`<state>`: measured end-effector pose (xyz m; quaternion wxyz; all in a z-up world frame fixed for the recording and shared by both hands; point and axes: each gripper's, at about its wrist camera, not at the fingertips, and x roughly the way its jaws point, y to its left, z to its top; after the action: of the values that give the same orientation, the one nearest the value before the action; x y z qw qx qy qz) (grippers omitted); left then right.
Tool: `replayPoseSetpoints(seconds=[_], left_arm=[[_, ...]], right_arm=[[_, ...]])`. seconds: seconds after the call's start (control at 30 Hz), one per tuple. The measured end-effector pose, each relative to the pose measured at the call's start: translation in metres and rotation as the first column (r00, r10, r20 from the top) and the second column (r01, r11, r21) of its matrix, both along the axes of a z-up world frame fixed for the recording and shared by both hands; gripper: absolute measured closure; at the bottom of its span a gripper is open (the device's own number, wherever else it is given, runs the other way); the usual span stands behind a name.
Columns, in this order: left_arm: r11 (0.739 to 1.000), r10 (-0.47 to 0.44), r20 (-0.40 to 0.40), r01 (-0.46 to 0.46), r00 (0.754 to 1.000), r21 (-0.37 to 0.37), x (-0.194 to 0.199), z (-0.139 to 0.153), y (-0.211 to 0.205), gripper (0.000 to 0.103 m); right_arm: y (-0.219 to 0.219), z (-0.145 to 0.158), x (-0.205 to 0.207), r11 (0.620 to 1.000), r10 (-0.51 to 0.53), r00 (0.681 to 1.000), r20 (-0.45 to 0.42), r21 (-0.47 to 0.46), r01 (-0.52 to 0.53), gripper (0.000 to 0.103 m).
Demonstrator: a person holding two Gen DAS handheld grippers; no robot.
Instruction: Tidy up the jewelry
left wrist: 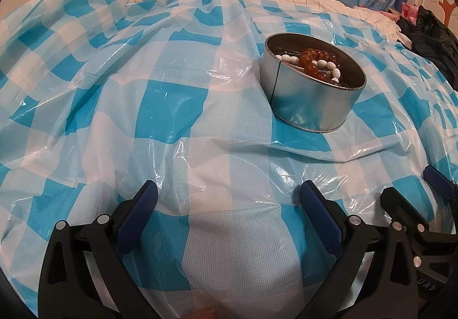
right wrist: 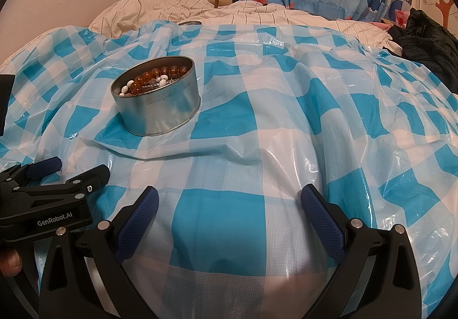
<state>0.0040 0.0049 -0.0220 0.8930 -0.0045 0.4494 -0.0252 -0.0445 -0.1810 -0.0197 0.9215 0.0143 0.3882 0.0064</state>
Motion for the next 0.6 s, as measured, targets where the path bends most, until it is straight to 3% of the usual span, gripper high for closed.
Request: replayPoseSetpoints(seconds=[0.4, 0.6], left_arm=[[0.997, -0.032, 0.044, 0.035, 0.999, -0.073, -0.0068, 0.002, 0.0037, 0.008], [1.0, -0.024, 0.015, 0.024, 1.0, -0.012, -0.0037, 0.0003, -0.0045, 0.008]], right_arm=[[0.0, 0.0001, 0.0, 1.0, 0.0, 1.0, 0.0, -0.001, 0.0, 0.007], [0.0001, 0.0001, 0.0001, 1.0, 0.0, 1.0, -0.001, -0.001, 0.0, 0.007]])
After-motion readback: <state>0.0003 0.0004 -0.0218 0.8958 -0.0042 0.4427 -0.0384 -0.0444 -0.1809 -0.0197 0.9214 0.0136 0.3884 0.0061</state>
